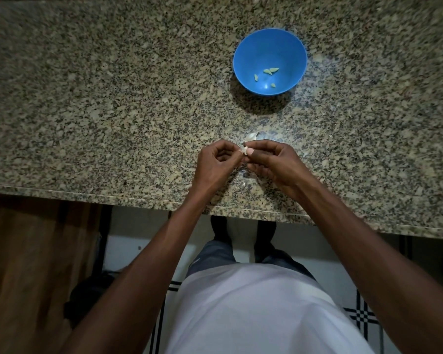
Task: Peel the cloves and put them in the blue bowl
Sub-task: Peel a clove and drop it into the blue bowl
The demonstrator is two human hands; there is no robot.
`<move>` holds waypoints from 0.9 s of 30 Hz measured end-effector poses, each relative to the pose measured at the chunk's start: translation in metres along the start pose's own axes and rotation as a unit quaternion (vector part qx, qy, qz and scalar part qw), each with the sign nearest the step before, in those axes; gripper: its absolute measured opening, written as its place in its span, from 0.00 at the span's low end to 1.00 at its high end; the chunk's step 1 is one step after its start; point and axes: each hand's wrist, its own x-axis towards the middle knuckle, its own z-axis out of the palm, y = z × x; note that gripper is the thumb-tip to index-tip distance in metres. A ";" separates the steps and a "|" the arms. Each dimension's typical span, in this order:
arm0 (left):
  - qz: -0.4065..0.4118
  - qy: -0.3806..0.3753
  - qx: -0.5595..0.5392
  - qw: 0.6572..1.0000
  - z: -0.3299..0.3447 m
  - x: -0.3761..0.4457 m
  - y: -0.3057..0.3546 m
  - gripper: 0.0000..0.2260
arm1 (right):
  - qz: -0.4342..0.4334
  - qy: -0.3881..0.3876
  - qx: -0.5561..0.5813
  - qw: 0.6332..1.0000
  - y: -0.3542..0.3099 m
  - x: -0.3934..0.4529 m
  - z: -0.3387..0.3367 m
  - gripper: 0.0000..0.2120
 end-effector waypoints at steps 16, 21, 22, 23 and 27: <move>-0.055 0.081 0.039 0.994 -0.012 0.004 -0.012 0.05 | -0.018 -0.020 -0.065 0.997 -0.002 -0.006 -0.007 0.11; -0.017 0.061 0.100 0.993 -0.015 -0.003 -0.015 0.07 | 0.000 -0.016 -0.075 0.997 -0.001 -0.006 -0.013 0.07; -0.005 0.052 0.098 0.994 -0.014 -0.005 -0.015 0.08 | 0.001 -0.018 -0.076 0.997 0.000 -0.005 -0.014 0.06; 0.010 0.039 0.092 0.995 -0.012 -0.006 -0.013 0.09 | 0.002 -0.020 -0.077 0.997 0.000 -0.005 -0.014 0.06; 0.054 -0.017 0.054 0.997 -0.006 -0.007 -0.003 0.11 | -0.007 -0.029 -0.097 0.995 0.001 -0.005 -0.015 0.07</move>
